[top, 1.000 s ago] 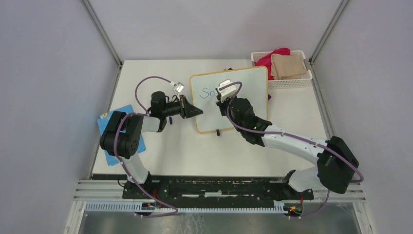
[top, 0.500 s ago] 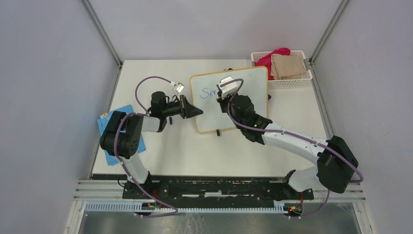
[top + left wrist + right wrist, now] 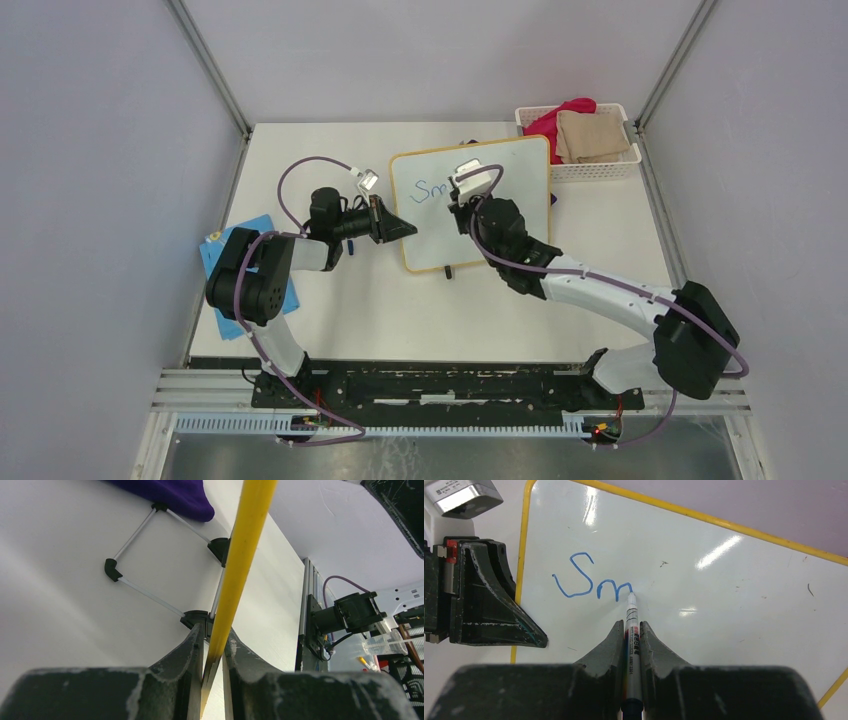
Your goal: Write a sentence on the whiteboard
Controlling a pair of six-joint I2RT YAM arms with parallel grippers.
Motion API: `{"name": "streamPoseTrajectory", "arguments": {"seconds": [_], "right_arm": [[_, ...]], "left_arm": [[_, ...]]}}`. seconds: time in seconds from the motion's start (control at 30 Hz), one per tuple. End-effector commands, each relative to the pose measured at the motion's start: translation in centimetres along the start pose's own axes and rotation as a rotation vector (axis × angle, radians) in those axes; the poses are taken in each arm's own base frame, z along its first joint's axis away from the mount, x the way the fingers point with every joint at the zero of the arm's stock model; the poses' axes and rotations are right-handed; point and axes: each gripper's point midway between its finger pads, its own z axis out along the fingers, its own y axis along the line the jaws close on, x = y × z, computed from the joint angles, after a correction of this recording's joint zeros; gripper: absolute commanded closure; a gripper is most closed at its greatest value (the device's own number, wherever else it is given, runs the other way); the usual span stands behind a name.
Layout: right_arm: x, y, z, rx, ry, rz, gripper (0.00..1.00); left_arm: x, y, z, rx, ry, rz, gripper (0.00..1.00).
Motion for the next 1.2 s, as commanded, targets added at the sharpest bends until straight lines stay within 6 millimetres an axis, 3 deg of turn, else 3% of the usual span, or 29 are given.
{"name": "streamPoseTrajectory", "arguments": {"seconds": [0.0, 0.27, 0.6, 1.17], "right_arm": [[0.6, -1.3, -0.5, 0.036, 0.004, 0.003, 1.00], [1.2, -1.6, -1.1, 0.042, 0.011, 0.004, 1.00], [-3.7, -2.0, -2.2, 0.025, -0.109, 0.067, 1.00], [-4.4, -1.5, -0.9, 0.006, -0.118, 0.075, 1.00]], "left_arm": [[-0.5, -0.2, -0.2, -0.016, -0.012, 0.049, 0.98], [-0.6, -0.2, -0.2, -0.016, -0.012, 0.051, 0.98], [-0.5, -0.2, -0.2, -0.018, -0.010, 0.051, 0.98], [-0.5, -0.2, -0.2, -0.019, -0.008, 0.050, 0.98]]}}
